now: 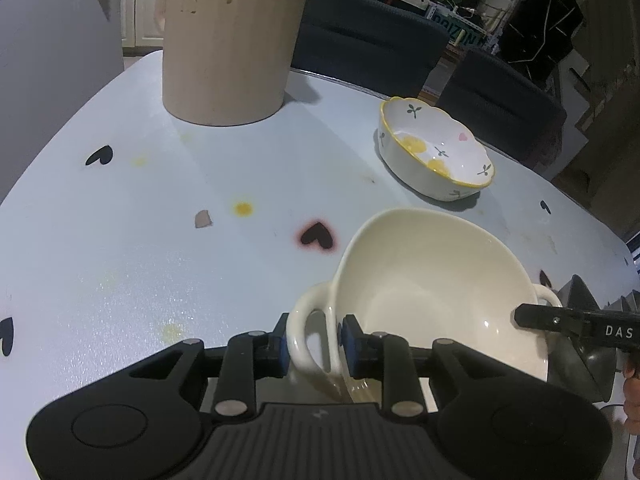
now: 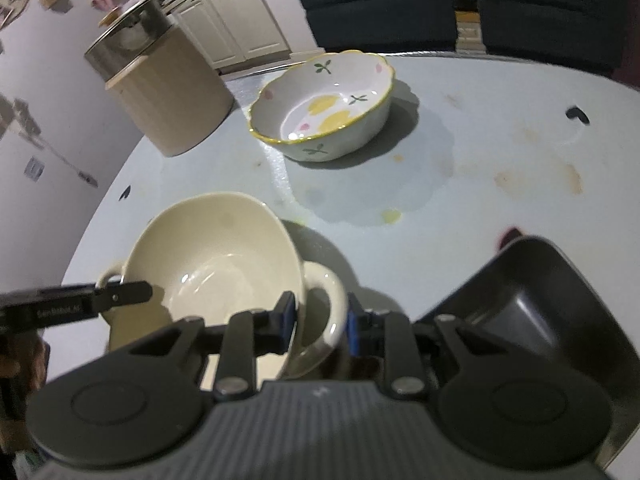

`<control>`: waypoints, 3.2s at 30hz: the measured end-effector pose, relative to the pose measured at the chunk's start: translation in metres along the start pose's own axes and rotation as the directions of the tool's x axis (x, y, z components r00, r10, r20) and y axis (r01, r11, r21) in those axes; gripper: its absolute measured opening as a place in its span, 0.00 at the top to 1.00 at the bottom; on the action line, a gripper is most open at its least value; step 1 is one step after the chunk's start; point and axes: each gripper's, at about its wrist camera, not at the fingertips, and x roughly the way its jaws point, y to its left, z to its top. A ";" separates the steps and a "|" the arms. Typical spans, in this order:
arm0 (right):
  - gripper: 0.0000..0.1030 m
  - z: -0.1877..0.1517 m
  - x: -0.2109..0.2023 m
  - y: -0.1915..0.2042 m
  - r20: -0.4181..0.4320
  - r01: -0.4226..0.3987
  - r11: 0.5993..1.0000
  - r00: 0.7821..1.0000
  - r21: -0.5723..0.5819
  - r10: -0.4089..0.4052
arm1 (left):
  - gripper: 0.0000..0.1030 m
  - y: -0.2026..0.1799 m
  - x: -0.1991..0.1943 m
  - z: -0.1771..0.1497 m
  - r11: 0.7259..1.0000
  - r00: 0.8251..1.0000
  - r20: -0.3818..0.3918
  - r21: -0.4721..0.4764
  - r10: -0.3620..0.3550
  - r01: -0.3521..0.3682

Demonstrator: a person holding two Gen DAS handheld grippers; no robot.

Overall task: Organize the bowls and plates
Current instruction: 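Carry the cream bowl with both grippers past the steel trays, then lower the cream bowl onto the table beside the steel trays with both grippers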

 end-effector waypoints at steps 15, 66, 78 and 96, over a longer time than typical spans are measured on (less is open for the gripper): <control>0.70 -0.006 -0.021 0.011 0.048 0.053 0.997 0.998 -0.048 -0.051 | 0.75 -0.008 -0.023 -0.004 0.998 0.999 0.024 -0.059 -0.027 0.029; 0.69 -0.191 -0.248 -0.088 0.197 0.184 0.963 0.955 0.198 -0.223 | 0.74 -0.207 -0.101 -0.128 0.964 0.983 0.013 0.199 -0.182 0.175; 0.69 -0.193 -0.234 -0.099 0.111 0.252 0.949 0.955 0.189 -0.275 | 0.73 -0.203 -0.064 -0.136 0.968 0.978 -0.080 0.147 -0.193 0.203; 0.69 -0.184 -0.211 -0.096 0.026 0.310 0.941 0.948 0.136 -0.317 | 0.69 -0.190 -0.029 -0.142 0.971 0.973 -0.139 0.129 -0.186 0.204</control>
